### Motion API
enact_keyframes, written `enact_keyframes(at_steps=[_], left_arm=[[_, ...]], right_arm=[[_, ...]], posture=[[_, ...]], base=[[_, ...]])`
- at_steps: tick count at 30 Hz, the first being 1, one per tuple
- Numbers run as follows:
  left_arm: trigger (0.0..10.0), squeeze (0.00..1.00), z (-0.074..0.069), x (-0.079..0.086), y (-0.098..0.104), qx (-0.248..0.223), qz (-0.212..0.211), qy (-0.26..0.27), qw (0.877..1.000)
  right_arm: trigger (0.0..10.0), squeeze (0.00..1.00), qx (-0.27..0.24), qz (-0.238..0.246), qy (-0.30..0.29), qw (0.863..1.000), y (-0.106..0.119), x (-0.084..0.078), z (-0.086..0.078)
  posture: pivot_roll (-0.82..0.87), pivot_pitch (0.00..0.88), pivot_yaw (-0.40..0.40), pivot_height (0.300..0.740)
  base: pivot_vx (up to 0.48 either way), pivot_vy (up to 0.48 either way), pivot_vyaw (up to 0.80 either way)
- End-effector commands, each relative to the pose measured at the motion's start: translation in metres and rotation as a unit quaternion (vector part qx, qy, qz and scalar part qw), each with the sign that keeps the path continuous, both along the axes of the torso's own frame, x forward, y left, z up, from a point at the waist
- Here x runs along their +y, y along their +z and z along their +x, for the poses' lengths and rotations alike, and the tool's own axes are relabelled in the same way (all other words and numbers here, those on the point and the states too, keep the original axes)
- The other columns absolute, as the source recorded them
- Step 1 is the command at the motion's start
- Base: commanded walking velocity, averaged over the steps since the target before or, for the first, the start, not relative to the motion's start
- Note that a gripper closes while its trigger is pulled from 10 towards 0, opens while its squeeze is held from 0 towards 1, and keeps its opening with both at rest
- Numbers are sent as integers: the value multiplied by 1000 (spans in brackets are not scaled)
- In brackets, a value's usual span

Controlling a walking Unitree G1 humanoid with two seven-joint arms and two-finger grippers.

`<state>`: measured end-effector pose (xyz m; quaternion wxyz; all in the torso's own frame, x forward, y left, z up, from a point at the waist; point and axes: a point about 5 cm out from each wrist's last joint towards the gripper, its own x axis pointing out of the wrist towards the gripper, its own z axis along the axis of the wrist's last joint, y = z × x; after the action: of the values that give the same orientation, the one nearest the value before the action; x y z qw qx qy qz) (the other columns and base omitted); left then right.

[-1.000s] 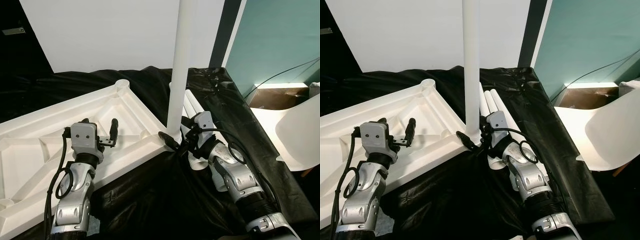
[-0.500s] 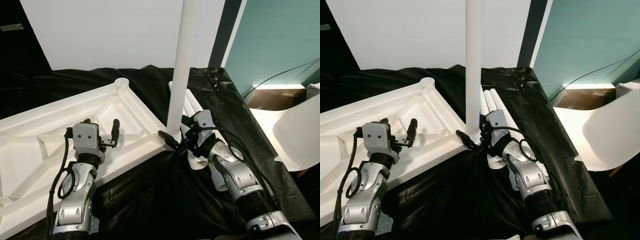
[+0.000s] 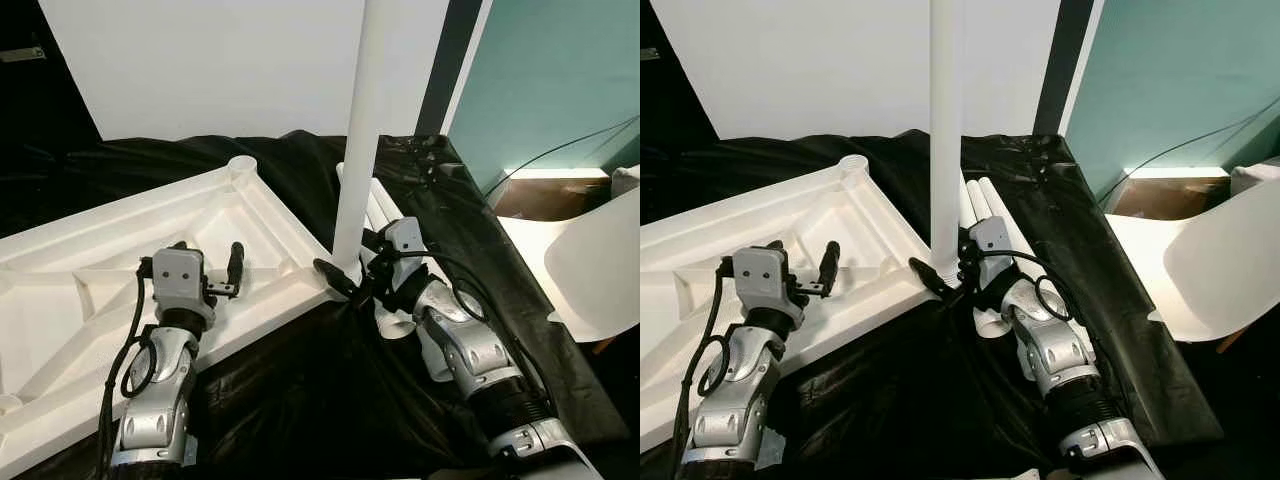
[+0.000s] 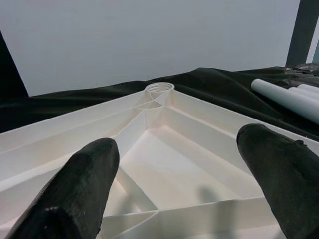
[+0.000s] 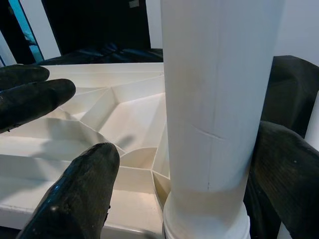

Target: Building children table

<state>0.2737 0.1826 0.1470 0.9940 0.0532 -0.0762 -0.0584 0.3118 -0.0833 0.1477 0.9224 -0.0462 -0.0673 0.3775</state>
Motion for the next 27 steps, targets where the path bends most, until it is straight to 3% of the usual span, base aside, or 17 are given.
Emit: enact_keyframes(at_steps=[1, 6, 8, 9, 11, 13, 17, 18, 19, 23, 27], left_arm=[[10000, 0, 2, -5, -1, 3, 6, -9, 1000], [10000, 0, 3, -14, -8, 31, 36, -68, 997], [10000, 0, 2, -24, -12, 57, 34, -144, 987], [10000, 0, 2, -24, -12, 57, 34, -144, 987], [10000, 0, -1, -30, -11, 74, 25, -218, 973], [10000, 0, -2, -32, -10, 80, 25, -242, 967], [10000, 0, -23, -34, -2, 114, 33, -406, 906], [10000, 0, -23, -34, -2, 114, 33, -406, 906], [10000, 0, -26, -34, -1, 121, 39, -426, 896], [10000, 0, -25, -32, -3, 132, 54, -438, 887], [10000, 0, -12, -35, -26, 184, 134, -439, 869]], right_arm=[[10000, 0, 1, -4, 2, 1000, -2, -1, -3], [10000, 0, 0, -4, -10, 1000, -4, -3, 1], [10000, 0, -2, 3, -14, 1000, -1, -1, 5], [10000, 0, -2, 3, -14, 1000, -1, -1, 5], [10000, 0, -7, 5, -9, 1000, 2, 3, 6], [10000, 0, -9, 4, -7, 1000, 2, 4, 6], [10000, 0, -8, 6, -11, 1000, 1, 5, 6], [10000, 0, -8, 6, -11, 1000, 1, 5, 6], [10000, 0, -8, 6, -10, 1000, 0, 6, 5], [10000, 0, -8, 7, -9, 1000, 0, 7, 4], [10000, 0, -12, 9, -14, 1000, 1, 5, 5]], posture=[[73, 0, -30, 740], [75, 0, -18, 740], [81, 0, -6, 740], [81, 0, -6, 740], [80, 0, 0, 740], [80, 0, 1, 740], [80, 0, 7, 740], [80, 0, 7, 740], [77, 0, 11, 740], [72, 0, 14, 740], [50, 0, 22, 740]], base=[[0, 0, 0], [0, 0, 0], [0, 0, 0], [0, 0, 0], [0, 0, 0], [0, 0, 0], [0, 0, 0], [0, 0, 0], [0, 0, 0], [0, 0, 0], [0, 0, 0]])
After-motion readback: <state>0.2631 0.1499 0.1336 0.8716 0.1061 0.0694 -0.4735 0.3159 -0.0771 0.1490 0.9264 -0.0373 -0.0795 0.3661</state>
